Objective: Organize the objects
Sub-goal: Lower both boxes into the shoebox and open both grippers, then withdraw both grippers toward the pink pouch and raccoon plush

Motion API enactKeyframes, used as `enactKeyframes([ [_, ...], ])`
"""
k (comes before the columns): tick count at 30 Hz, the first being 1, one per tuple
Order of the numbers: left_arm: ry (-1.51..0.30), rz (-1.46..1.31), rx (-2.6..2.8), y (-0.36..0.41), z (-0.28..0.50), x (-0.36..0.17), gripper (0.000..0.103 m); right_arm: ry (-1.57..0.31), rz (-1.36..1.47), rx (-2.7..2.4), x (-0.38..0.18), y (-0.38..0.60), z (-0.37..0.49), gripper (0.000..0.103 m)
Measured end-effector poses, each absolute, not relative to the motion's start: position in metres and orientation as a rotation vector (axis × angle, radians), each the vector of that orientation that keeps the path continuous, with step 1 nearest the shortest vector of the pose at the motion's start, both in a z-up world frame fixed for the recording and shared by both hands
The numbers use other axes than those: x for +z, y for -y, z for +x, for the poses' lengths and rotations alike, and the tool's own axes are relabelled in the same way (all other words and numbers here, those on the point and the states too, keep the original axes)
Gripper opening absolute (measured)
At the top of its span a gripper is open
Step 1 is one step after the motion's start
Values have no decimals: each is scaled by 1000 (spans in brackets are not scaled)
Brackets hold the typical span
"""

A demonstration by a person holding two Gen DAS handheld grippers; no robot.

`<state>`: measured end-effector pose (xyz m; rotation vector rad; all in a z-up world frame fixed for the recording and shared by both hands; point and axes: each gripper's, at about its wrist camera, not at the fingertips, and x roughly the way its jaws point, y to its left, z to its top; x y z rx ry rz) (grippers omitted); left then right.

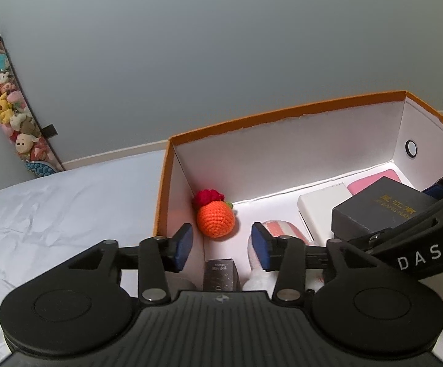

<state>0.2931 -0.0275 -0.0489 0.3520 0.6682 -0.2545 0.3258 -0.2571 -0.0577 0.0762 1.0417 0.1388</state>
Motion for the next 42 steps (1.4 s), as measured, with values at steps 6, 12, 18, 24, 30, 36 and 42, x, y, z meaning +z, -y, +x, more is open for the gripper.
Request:
enactKeyframes([
  [6, -612, 354, -244, 25, 285, -40, 65, -1005, 100, 134, -55, 261, 320, 80],
  [12, -592, 367, -242, 26, 281, -30, 66, -994, 88, 121, -49, 263, 316, 80],
  [18, -581, 372, -243, 28, 275, -19, 67, -976, 86, 114, -38, 266, 309, 80],
  [24, -580, 349, -256, 30, 261, -9, 67, -954, 97, 116, -23, 271, 295, 80],
  [30, -578, 321, -257, 23, 242, -3, 67, -942, 105, 124, -12, 273, 275, 80],
  [36, -569, 291, -250, 10, 223, 3, 67, -920, 96, 129, -8, 275, 250, 80],
  [42, -562, 251, -228, -8, 211, 10, 67, -885, 105, 131, -5, 280, 224, 80],
])
